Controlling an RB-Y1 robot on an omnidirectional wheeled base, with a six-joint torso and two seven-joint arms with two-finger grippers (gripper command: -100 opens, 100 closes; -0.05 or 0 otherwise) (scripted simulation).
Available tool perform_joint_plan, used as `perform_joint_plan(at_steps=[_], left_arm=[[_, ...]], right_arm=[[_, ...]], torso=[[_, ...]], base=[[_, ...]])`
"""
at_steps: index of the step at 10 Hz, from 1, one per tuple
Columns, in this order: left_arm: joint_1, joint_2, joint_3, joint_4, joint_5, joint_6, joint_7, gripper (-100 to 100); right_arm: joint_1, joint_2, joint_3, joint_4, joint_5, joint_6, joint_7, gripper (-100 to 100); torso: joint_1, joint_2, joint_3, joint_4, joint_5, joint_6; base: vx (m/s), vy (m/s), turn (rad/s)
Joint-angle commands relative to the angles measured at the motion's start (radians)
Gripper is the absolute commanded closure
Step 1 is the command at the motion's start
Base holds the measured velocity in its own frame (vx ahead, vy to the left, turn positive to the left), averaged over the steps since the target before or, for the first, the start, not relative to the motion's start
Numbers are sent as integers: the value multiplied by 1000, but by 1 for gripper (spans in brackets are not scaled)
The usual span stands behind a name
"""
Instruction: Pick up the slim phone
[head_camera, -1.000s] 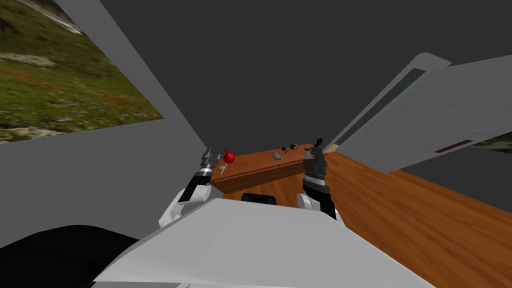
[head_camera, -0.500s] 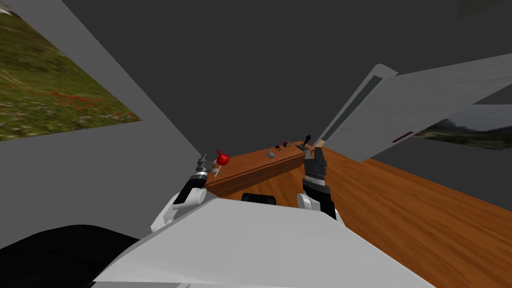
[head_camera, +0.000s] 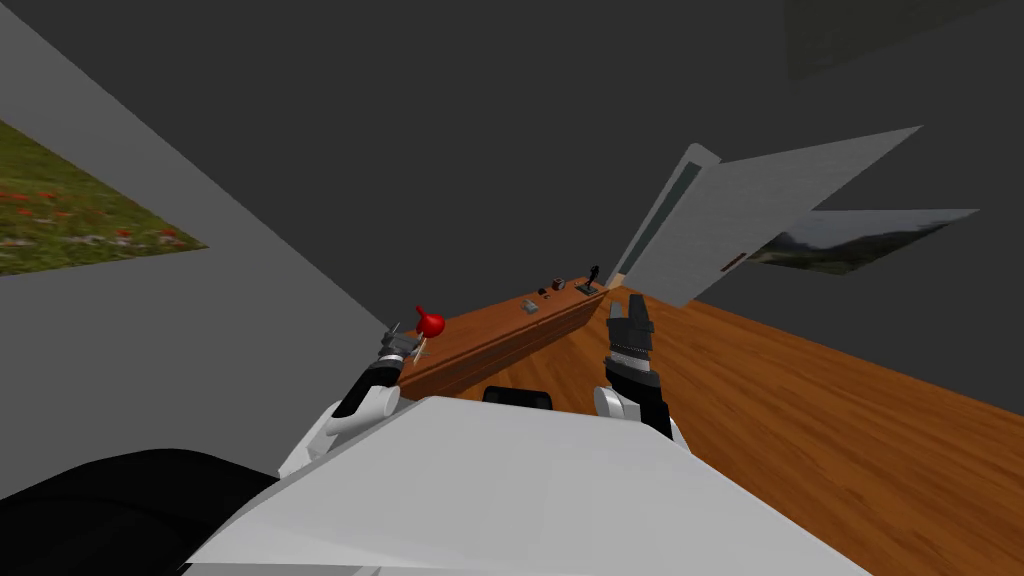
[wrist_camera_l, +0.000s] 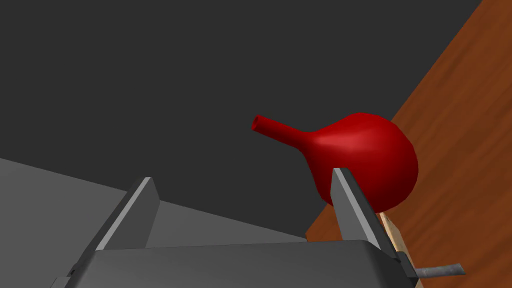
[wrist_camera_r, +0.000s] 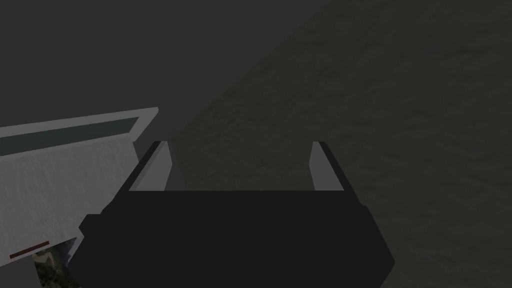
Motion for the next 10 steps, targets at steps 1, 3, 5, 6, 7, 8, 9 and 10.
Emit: perform_joint_plan(at_steps=[1, 3, 5, 6, 7, 8, 9, 10], left_arm=[[-6, 4, 16, 21, 7, 29, 47, -100], [1, 15, 42, 72, 25, 61, 103, -100], [8, 26, 67, 124, 43, 94, 158, -100], [15, 37, 90, 167, 61, 126, 192, -100], [15, 37, 90, 177, 61, 126, 212, -100], [23, 48, 112, 211, 79, 159, 246, -100], [23, 48, 112, 231, 79, 159, 264, -100], [30, 59, 132, 257, 97, 192, 298, -100]], right_arm=[[0, 0, 0, 0, 0, 0, 0, 0], [0, 0, 0, 0, 0, 0, 0, 0], [0, 0, 0, 0, 0, 0, 0, 0], [0, 0, 0, 0, 0, 0, 0, 0], [0, 0, 0, 0, 0, 0, 0, 0], [0, 0, 0, 0, 0, 0, 0, 0], [0, 0, 0, 0, 0, 0, 0, 0], [0, 0, 0, 0, 0, 0, 0, 0]], torso=[[0, 0, 0, 0, 0, 0], [0, 0, 0, 0, 0, 0], [1, -1, 0, 0, 0, 0], [1, -1, 0, 0, 0, 0], [1, -1, 0, 0, 0, 0], [2, -1, 0, 0, 0, -1], [2, -1, -1, 0, 0, 0], [2, -1, 0, 0, 0, -1]], base=[[-9, -30, -154], [-3, -29, -255], [1, -23, -223], [6, -22, -279], [6, -13, -145], [7, -18, -347], [6, -5, -168], [11, -11, -281]])
